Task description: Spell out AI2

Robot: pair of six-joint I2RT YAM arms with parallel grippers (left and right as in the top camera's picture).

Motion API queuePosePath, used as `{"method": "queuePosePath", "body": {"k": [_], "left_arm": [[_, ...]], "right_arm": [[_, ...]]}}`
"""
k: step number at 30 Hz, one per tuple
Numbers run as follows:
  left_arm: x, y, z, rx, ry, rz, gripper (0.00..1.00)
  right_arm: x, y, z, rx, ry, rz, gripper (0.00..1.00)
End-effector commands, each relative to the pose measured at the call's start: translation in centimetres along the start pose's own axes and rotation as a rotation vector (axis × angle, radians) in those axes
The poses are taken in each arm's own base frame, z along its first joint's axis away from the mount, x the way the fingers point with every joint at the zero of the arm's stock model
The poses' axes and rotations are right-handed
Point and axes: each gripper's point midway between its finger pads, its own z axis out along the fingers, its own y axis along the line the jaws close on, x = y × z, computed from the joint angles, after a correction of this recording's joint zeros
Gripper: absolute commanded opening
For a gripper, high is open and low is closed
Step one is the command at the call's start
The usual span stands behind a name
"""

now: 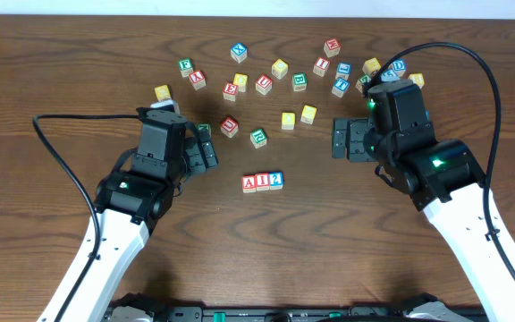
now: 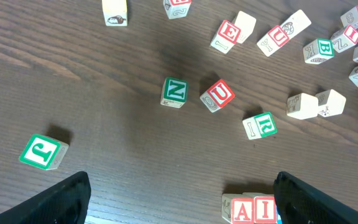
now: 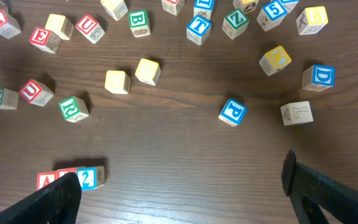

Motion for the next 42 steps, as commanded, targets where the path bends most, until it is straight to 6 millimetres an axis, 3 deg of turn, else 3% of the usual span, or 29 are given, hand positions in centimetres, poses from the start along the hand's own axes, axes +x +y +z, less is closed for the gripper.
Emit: {"method": "queuePosePath", "body": {"k": [1, 25, 30, 34, 42], "left_arm": [[-0.5, 0.1, -0.3, -0.004, -0.017, 0.001, 0.92], [-0.5, 0.1, -0.3, -0.003, -0.017, 0.002, 0.92], [1.4, 1.1, -0.6, -0.046, 0.062, 0.013, 0.93], [3.3, 2.4, -2.1, -0.080, 0.121, 0.020, 0.93], [3.1, 3.0, -7.0, 0.012, -0.066, -0.003, 0.93]], "right_arm": [[-0.5, -0.3, -0.6, 0.008, -0.021, 0.002, 0.99], [-0.5, -0.3, -0.6, 0.008, -0.021, 0.001, 0.99], [-0.5, -0.3, -0.6, 0.008, -0.021, 0.002, 0.99], [-0.5, -0.3, -0.6, 0.008, -0.021, 0.002, 0.99], [-0.5, -0.3, -0.6, 0.008, -0.021, 0.002, 0.99]]}}
